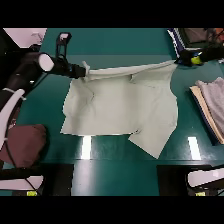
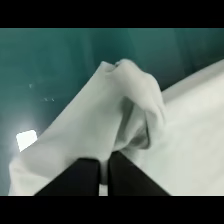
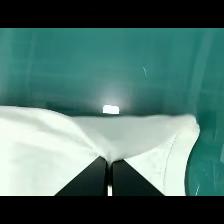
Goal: Fold the shirts.
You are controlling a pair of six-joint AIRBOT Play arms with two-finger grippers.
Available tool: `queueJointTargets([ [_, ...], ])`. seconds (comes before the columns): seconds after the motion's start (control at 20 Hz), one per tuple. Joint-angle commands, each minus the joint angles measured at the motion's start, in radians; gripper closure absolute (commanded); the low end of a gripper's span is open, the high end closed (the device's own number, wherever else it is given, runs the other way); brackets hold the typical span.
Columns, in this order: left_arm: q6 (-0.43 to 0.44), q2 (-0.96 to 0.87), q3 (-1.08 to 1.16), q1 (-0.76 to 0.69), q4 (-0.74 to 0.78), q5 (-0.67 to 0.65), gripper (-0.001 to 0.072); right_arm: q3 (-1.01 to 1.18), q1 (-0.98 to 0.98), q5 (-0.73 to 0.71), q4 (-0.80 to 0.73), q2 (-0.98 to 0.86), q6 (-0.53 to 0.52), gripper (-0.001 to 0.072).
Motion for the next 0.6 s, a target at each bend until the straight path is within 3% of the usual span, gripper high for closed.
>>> queueJointTargets([
  [0.0, -0.023, -0.094, -0.010, 0.029, 0.000, 0.137, 0.0506, -0.005, 0.009, -0.090, -0.006, -0.087, 0.002, 0.0686],
  [0.05, -0.050, -0.095, -0.010, 0.041, -0.002, 0.129, 0.0183, -0.005, 0.009, -0.096, 0.003, -0.091, 0.002, 0.0486],
  [0.1, -0.072, -0.094, -0.006, 0.051, -0.004, 0.104, 0.0087, -0.005, 0.002, -0.101, 0.023, -0.090, 0.001, 0.0263],
  [0.3, -0.048, -0.073, 0.095, 0.115, 0.004, -0.159, 0.0101, 0.051, -0.047, 0.007, 0.072, -0.060, -0.021, 0.0258],
  [0.55, 0.140, 0.124, 0.087, 0.227, -0.006, -0.415, 0.0102, -0.132, -0.133, 0.256, 0.118, 0.108, -0.143, 0.0261],
])
